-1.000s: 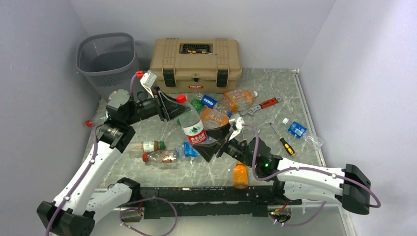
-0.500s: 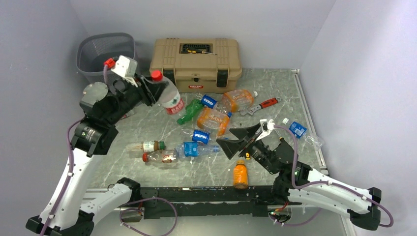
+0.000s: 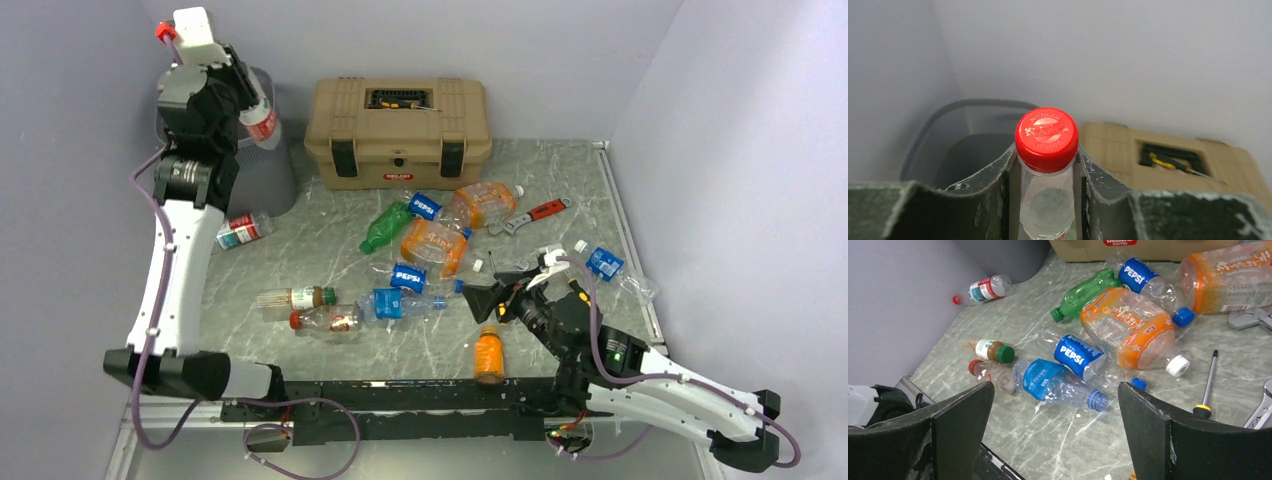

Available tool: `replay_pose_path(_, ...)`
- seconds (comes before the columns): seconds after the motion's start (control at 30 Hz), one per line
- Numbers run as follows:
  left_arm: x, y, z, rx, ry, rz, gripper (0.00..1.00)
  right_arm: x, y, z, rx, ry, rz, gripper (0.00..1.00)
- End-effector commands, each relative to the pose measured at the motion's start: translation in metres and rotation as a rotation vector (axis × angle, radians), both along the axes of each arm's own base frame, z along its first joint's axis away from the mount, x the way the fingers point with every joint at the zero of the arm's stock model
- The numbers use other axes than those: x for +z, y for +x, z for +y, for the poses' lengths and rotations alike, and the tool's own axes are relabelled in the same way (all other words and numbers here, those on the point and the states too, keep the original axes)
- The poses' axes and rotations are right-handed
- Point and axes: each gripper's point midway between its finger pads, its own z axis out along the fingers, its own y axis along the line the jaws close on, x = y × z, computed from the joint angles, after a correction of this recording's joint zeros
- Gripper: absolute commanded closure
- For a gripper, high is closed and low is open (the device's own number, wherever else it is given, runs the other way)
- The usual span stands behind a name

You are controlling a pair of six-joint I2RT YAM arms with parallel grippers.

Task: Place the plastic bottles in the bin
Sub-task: Place the plastic bottle in the trash bin.

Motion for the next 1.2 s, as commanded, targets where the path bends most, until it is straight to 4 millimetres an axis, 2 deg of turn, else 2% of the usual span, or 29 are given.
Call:
replay_pose_path(0.0,0.034,0.017,0.054,0.181,-0.016,-0.166,1.0,0.009,-0.001,-0.014,-0.042,0.03,0.016,0.01)
replay_pose_path(0.1,0.044,0.018,0.066,0.186,0.008,-0.287,1.0,0.0,-0.003,-0.014,-0.035,0.037,0.025,0.02)
replay_pose_path(0.17,0.058,0.011,0.062,0.158,0.028,-0.363,1.0,-0.006,-0.004,-0.012,-0.03,0.043,0.037,0.02)
replay_pose_path(0.3,0.073,0.013,0.051,0.094,0.049,-0.4,1.0,-0.017,-0.005,-0.004,-0.007,0.045,0.052,0.02)
replay_pose_path(0.37,0.075,0.018,0.051,0.098,0.057,-0.39,1.0,-0.022,-0.004,-0.002,-0.006,0.031,0.056,0.02)
replay_pose_path(0.43,0.068,0.033,0.057,0.13,0.072,-0.342,1.0,-0.022,-0.003,-0.001,-0.007,0.023,0.056,0.02)
replay_pose_path(0.57,0.026,0.076,0.08,0.157,0.091,-0.117,1.0,-0.028,-0.005,0.002,0.003,0.018,0.072,0.02)
replay_pose_path(0.63,-0.009,0.098,0.089,0.114,0.02,0.013,1.0,-0.034,-0.006,0.005,0.015,0.01,0.088,0.02)
replay_pose_path(0.7,-0.042,0.111,0.098,0.099,-0.033,0.091,1.0,-0.038,-0.007,0.007,0.026,0.003,0.101,0.02)
replay_pose_path(0.77,-0.064,0.115,0.103,0.1,-0.057,0.114,1.0,-0.039,-0.008,0.009,0.034,-0.007,0.108,0.03)
replay_pose_path(0.83,-0.074,0.116,0.104,0.09,-0.071,0.116,1.0,-0.038,-0.008,0.01,0.038,-0.008,0.104,0.03)
replay_pose_path(1.0,-0.11,0.129,0.096,0.028,-0.068,0.222,1.0,-0.038,-0.006,0.013,0.035,-0.007,0.093,0.03)
replay_pose_path(1.17,-0.134,0.132,0.104,0.059,-0.036,0.284,1.0,-0.045,-0.006,0.017,0.038,-0.011,0.117,0.03)
